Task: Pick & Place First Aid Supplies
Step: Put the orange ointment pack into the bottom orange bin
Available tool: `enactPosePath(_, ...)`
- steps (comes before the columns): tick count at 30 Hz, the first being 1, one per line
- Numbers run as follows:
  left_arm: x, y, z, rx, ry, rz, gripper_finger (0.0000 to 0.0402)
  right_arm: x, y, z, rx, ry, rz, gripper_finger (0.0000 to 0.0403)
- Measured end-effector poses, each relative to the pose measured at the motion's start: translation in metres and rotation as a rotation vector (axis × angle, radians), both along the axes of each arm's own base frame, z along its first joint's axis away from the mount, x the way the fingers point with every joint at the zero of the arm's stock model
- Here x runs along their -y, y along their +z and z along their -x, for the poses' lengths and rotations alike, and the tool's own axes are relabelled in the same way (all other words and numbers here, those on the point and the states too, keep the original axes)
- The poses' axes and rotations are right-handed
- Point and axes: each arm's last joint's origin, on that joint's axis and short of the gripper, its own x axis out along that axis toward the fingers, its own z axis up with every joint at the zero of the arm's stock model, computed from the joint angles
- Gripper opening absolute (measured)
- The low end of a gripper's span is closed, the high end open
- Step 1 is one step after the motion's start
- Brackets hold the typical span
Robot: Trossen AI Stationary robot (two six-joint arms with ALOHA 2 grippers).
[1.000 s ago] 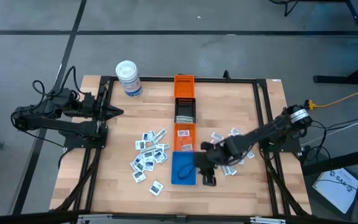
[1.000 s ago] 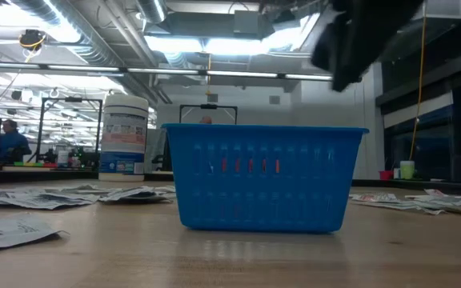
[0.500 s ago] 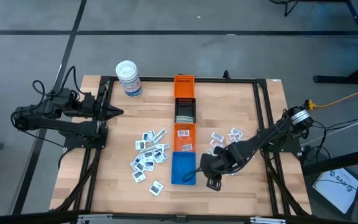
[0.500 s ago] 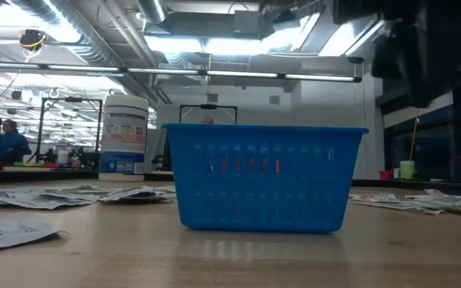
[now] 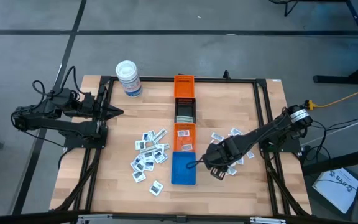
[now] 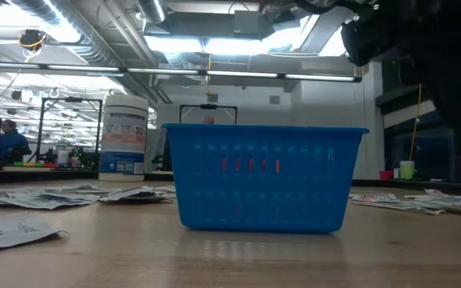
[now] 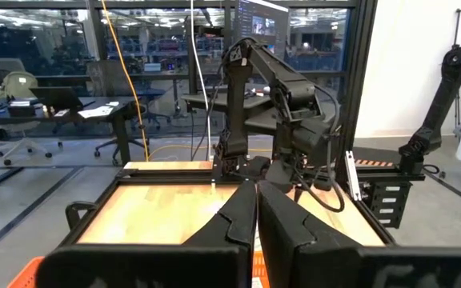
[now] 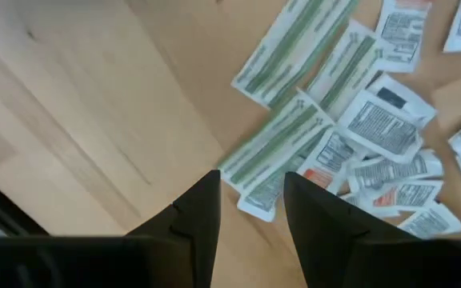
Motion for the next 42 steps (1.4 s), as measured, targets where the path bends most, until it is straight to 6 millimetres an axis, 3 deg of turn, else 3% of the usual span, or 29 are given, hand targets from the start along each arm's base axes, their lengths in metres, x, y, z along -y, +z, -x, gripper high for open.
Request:
enactPosePath(10, 0.000, 0.000, 0.000, 0.000, 0.000, 0.000, 0.0012, 0.004, 0.001, -0.008, 0.060, -0.022, -0.027, 0.0139)
enactPosePath(17, 0.000, 0.000, 0.000, 0.000, 0.000, 0.000, 0.0008, 0.031, 0.001, -0.022, 0.108, -0.073, 0.003, 0.0139)
enactPosePath(27, 0.000, 0.000, 0.000, 0.000, 0.000, 0.000, 0.0012, 0.088, 0.002, -0.037, 0.160, -0.190, 0.046, 0.0139)
enactPosePath(36, 0.000, 0.000, 0.000, 0.000, 0.001, 0.000, 0.0009, 0.119, 0.000, -0.023, -0.015, -0.220, -0.023, 0.0139)
enactPosePath(42, 0.000, 0.000, 0.000, 0.000, 0.000, 0.000, 0.0013, 0.130, -0.008, -0.007, -0.014, -0.178, -0.011, 0.0139)
